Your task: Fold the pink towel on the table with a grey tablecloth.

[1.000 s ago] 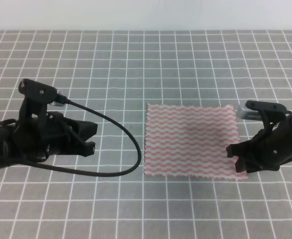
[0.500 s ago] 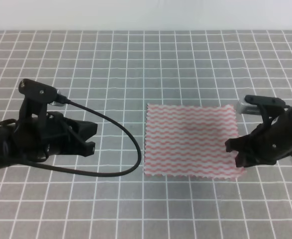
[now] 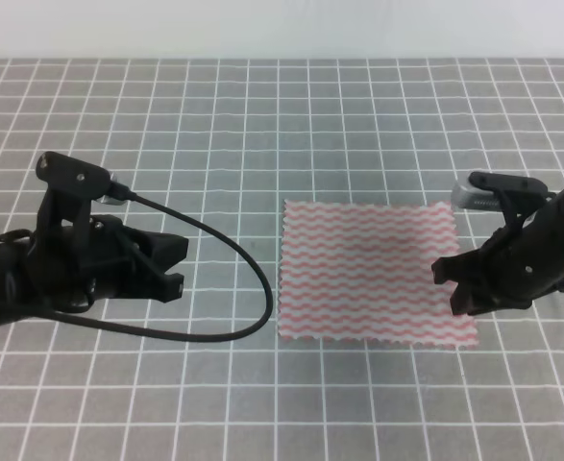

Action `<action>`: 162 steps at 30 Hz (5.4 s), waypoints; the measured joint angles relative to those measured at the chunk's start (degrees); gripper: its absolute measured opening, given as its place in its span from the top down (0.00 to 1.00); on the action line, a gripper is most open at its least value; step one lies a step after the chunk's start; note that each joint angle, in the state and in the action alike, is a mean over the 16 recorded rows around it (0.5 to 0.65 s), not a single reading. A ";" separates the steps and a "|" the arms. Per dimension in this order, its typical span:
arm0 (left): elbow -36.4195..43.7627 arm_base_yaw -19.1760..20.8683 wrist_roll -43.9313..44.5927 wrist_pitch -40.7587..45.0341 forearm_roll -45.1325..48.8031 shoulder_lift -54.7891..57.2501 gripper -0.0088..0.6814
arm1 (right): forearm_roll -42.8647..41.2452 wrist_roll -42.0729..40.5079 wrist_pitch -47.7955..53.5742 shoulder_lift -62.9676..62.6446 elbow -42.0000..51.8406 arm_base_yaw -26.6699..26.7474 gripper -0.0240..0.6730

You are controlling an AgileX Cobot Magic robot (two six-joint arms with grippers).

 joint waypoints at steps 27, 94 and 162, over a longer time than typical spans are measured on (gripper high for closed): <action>0.00 0.00 0.05 0.13 0.00 0.00 0.99 | -1.87 2.22 3.31 2.98 -0.16 0.00 0.63; -9.69 -26.03 18.40 -26.15 12.54 9.38 0.34 | 3.10 -4.45 -1.77 0.33 -4.10 0.01 0.99; -9.73 -26.90 18.57 -22.52 12.66 16.88 0.87 | 3.08 -4.68 -3.56 0.26 -8.55 0.01 0.99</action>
